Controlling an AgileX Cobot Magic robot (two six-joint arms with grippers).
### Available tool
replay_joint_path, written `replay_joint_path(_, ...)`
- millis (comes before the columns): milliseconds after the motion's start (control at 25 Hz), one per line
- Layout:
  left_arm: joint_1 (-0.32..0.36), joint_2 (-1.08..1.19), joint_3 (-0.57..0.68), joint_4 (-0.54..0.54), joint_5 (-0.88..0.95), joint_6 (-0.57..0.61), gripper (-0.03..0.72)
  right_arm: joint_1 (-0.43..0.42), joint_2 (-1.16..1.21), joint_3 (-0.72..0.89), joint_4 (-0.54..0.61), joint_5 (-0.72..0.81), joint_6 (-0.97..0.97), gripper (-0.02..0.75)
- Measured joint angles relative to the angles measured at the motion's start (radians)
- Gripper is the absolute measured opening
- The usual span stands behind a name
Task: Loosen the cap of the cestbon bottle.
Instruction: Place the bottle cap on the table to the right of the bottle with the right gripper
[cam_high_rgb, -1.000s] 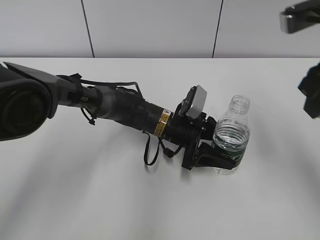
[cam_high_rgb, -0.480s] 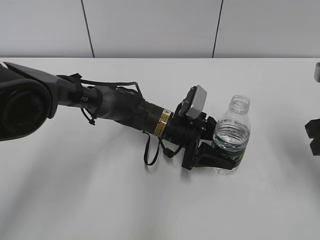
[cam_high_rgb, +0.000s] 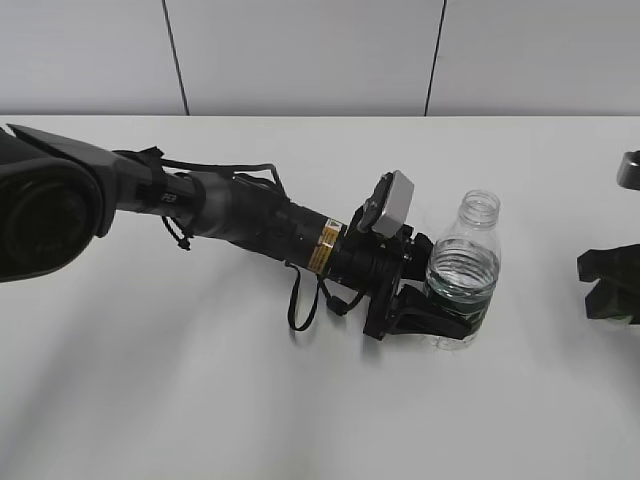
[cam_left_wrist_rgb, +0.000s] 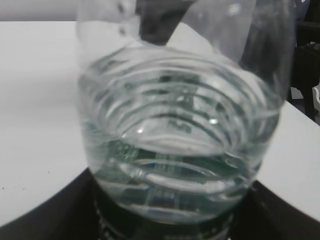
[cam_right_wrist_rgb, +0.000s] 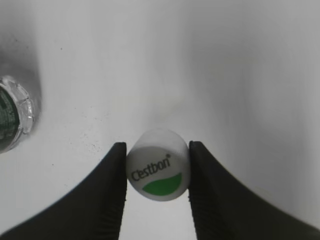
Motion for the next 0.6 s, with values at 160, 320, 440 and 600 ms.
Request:
replay_joint_path(160, 0.0, 0.0, 0.0, 0.0, 0.0, 0.001, 0.504, 0.0, 0.068, 0.0, 0.065, -0.025, -0.065, 0.293)
replay_joint_path(320, 0.0, 0.0, 0.0, 0.0, 0.0, 0.001, 0.504, 0.0, 0.123, 0.0, 0.165, -0.051, -0.155, 0.293)
replay_joint_path(440, 0.0, 0.0, 0.0, 0.0, 0.0, 0.001, 0.504, 0.0, 0.16, 0.0, 0.222, -0.063, -0.223, 0.293)
replay_joint_path(600, 0.0, 0.0, 0.0, 0.0, 0.0, 0.001, 0.504, 0.0, 0.209, 0.0, 0.244, -0.076, -0.249, 0.293)
